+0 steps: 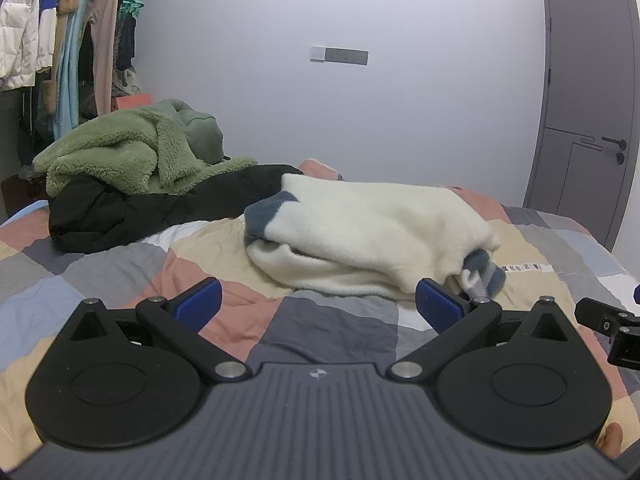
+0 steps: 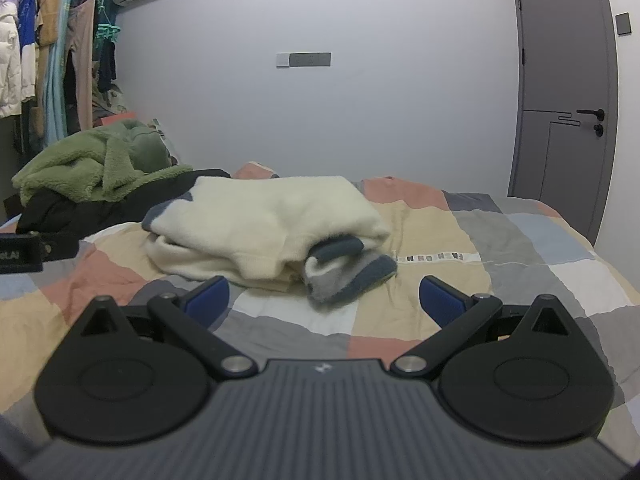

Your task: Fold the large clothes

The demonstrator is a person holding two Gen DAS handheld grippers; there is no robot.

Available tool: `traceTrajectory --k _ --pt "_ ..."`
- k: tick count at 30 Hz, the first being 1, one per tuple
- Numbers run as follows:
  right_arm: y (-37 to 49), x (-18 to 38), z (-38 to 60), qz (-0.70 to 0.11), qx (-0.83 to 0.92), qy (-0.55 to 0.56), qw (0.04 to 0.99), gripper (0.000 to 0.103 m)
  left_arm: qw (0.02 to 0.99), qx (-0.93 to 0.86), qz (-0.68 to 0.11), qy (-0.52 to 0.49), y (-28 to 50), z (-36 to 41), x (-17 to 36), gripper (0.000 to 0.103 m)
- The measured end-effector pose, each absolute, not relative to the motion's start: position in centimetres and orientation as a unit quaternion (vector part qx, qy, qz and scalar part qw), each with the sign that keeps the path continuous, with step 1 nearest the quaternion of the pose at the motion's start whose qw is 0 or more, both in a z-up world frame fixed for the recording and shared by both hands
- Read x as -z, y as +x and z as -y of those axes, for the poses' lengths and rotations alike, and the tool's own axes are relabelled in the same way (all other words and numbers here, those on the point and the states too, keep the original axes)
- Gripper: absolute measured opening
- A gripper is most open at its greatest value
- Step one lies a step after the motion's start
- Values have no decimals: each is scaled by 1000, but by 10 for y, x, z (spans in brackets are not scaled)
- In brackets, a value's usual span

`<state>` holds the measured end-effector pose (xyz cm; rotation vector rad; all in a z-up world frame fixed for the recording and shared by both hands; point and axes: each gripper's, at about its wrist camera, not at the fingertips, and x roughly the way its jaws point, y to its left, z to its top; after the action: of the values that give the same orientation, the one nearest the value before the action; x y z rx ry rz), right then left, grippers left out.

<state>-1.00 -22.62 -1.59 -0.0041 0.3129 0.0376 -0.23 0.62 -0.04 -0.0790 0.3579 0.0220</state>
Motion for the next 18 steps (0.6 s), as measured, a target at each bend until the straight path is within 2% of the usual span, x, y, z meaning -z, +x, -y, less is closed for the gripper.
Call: traceTrajectory --k 18 --pt "-10 16 225 -158 -15 -5 987 103 983 -11 -177 -39 -3 -8 0 103"
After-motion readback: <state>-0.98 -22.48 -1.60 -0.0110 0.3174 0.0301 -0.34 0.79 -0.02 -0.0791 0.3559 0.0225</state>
